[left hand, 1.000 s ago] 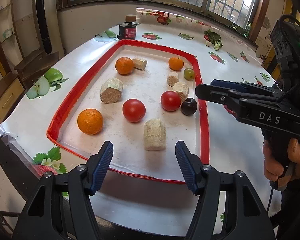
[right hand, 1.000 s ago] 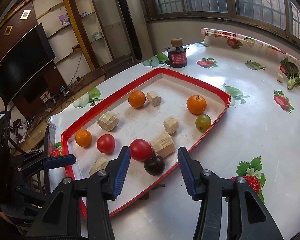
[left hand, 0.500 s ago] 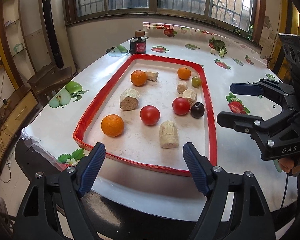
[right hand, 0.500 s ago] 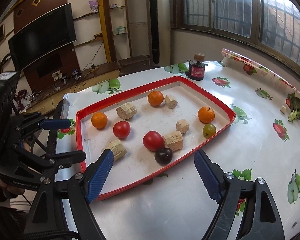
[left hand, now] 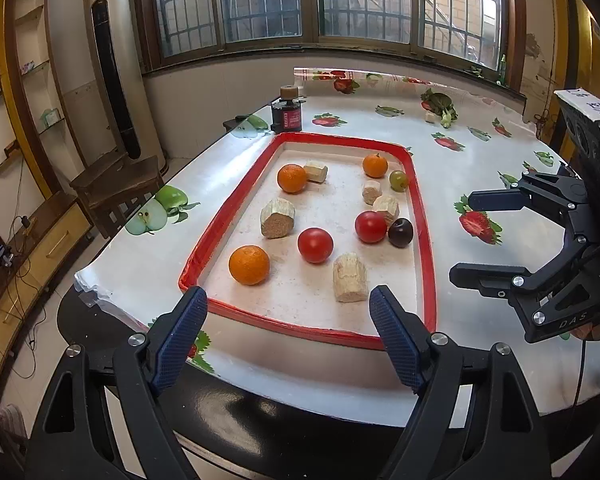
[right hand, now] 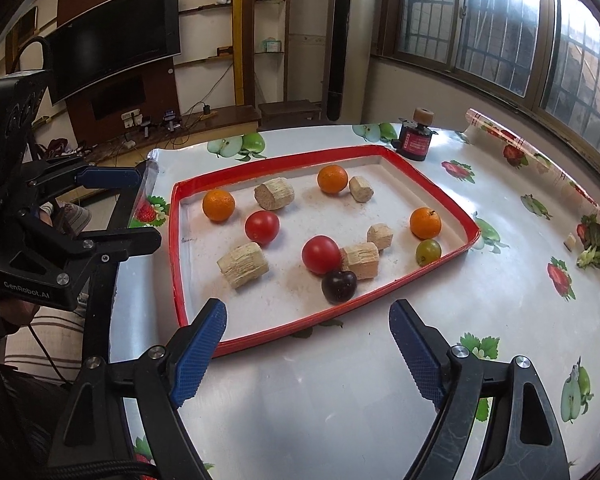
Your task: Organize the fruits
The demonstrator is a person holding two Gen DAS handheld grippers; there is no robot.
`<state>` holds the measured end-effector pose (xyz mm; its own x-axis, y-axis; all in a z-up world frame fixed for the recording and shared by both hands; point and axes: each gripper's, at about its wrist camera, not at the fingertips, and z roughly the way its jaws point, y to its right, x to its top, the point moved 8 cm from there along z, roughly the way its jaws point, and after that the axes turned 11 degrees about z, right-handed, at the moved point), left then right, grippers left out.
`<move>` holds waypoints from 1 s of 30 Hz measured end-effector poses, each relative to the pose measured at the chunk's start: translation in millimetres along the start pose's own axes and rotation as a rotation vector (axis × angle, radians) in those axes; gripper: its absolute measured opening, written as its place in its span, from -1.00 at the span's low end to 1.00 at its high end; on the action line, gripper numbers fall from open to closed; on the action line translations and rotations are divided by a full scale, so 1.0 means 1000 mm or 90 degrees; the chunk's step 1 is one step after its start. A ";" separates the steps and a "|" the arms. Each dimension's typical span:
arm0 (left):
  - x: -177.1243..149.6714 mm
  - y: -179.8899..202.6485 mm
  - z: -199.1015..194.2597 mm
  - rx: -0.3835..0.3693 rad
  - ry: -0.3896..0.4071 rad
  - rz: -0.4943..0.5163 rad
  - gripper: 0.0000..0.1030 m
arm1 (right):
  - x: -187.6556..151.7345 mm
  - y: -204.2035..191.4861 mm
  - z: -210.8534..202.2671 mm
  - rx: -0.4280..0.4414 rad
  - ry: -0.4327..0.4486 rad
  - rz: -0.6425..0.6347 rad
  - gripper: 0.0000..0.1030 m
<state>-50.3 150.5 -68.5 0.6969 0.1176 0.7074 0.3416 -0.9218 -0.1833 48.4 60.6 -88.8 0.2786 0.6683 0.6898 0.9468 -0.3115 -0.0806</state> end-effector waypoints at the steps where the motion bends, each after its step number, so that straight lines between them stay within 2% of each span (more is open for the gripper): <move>1: 0.000 0.000 -0.001 0.000 0.002 0.001 0.62 | 0.000 0.000 -0.001 0.000 0.001 -0.001 0.65; 15: 0.000 -0.003 -0.009 0.015 0.024 0.008 0.62 | -0.005 -0.005 -0.005 0.001 0.001 -0.023 0.65; 30: -0.004 -0.007 -0.008 0.023 0.020 0.003 0.62 | -0.006 -0.014 -0.005 -0.001 0.001 -0.043 0.65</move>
<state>-60.5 154.0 -64.7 0.6789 0.1007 0.7273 0.3614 -0.9081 -0.2116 33.0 57.6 -87.8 0.2134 0.6872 0.6944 0.9633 -0.2666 -0.0323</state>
